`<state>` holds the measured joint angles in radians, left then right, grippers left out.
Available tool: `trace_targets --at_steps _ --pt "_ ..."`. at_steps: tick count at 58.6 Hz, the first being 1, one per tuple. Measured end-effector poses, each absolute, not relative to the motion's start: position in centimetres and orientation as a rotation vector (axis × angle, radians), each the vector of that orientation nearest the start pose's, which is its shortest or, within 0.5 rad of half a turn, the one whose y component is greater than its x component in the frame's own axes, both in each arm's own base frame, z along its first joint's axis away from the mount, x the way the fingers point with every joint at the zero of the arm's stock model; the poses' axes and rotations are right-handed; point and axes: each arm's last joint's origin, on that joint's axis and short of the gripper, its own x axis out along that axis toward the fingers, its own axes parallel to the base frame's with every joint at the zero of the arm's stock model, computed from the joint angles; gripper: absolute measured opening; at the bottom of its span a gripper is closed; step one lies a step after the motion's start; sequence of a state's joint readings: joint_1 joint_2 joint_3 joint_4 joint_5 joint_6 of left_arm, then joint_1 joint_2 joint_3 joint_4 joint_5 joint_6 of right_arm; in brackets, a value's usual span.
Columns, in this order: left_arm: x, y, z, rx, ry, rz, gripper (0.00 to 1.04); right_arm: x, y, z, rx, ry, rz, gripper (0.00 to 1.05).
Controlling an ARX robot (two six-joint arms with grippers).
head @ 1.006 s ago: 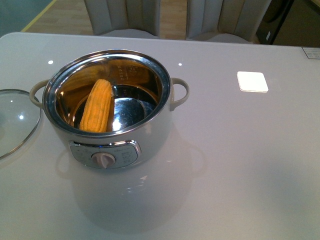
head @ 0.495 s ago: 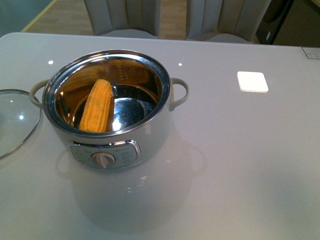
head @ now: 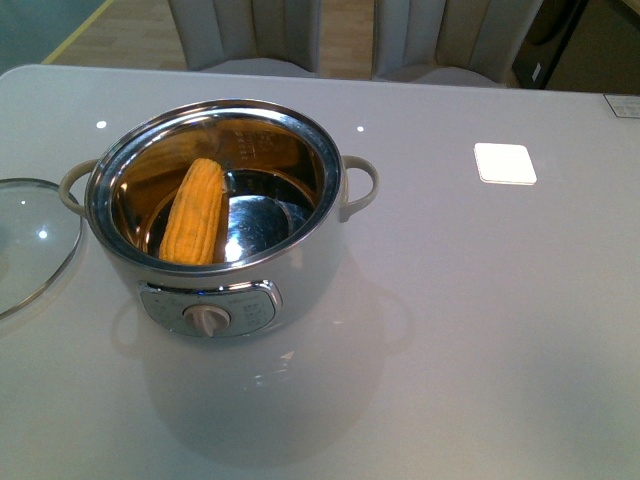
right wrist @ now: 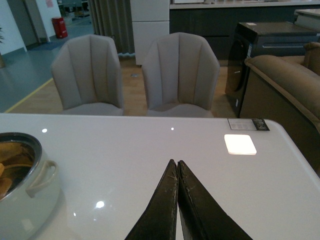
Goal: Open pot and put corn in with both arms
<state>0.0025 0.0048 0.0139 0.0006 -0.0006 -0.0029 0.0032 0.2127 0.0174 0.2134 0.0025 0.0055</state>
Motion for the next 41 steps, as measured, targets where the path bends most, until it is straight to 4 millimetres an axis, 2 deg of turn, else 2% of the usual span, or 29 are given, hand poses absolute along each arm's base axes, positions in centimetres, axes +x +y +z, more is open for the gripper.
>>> trace_targets --at_steps 8,17,35,36,41 --pt "9.7 0.0 16.8 -0.003 -0.009 0.003 0.98 10.8 0.0 17.2 0.006 -0.017 0.001 0.02" --pt "9.7 0.0 16.8 -0.003 -0.010 0.003 0.98 9.7 0.0 16.9 0.005 -0.012 0.002 0.02" --pt "9.7 0.0 16.8 -0.003 -0.010 0.003 0.98 9.7 0.0 16.9 0.005 -0.013 0.001 0.02" --pt "9.7 0.0 16.8 -0.003 -0.009 0.003 0.98 9.7 0.0 16.9 0.004 -0.013 0.001 0.03" --pt "9.7 0.0 16.8 -0.003 -0.010 0.003 0.98 9.7 0.0 16.9 0.004 -0.013 0.001 0.21"
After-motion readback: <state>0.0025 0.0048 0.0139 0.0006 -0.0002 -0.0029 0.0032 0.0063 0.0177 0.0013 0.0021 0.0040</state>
